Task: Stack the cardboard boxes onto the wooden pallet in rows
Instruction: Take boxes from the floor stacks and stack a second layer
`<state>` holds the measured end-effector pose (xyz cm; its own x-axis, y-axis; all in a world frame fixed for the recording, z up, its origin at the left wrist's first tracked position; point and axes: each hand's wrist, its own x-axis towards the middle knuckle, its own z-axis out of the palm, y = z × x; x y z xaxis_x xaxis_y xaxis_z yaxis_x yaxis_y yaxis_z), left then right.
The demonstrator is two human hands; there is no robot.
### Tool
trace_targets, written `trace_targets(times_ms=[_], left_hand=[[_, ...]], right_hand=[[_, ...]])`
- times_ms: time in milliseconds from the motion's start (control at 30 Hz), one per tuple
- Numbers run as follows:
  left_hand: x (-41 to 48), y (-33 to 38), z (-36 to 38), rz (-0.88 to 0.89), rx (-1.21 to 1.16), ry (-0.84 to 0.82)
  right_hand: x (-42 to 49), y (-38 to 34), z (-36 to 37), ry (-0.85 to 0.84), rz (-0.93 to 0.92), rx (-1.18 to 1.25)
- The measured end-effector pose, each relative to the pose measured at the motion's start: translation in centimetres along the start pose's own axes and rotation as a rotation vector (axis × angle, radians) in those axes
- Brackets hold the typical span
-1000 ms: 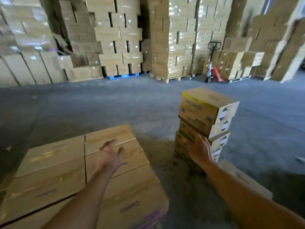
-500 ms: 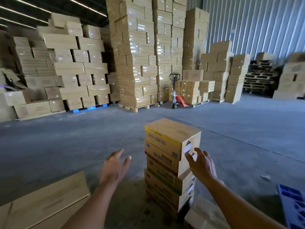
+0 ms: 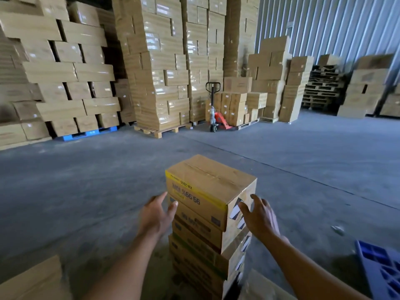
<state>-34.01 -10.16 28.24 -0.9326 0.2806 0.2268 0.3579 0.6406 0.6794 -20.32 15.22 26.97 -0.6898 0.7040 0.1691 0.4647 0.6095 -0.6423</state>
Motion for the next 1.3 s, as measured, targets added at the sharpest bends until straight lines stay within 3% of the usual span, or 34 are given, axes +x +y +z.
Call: trace_targets(times_ms=[233, 500, 667, 867, 1133, 1300], left_hand=[[16.2, -4.2, 5.1, 0.076, -0.004, -0.123], [36.5, -12.2, 9.4, 0.129, 0.052, -0.345], [44.7, -14.8, 13.0, 0.112, 0.059, -0.404], [48.3, -16.5, 18.1, -0.057, -0.028, -0.568], [50.8, -19.6, 20.0, -0.381, -0.532, -0.746], [49.9, -19.8, 19.0, -0.418, -0.639, -0.756]], right_hand=[[10.0, -0.2, 9.3, 0.051, 0.187, 0.018], [18.2, -2.4, 20.4, 0.183, 0.591, 0.050], [19.2, -3.3, 22.8, 0.319, 0.820, 0.114], [18.4, -2.5, 23.7, 0.392, 1.023, 0.338], [18.8, -2.6, 24.1, 0.428, 1.032, 0.616], [19.3, -3.0, 22.5, 0.415, 1.010, 0.674]])
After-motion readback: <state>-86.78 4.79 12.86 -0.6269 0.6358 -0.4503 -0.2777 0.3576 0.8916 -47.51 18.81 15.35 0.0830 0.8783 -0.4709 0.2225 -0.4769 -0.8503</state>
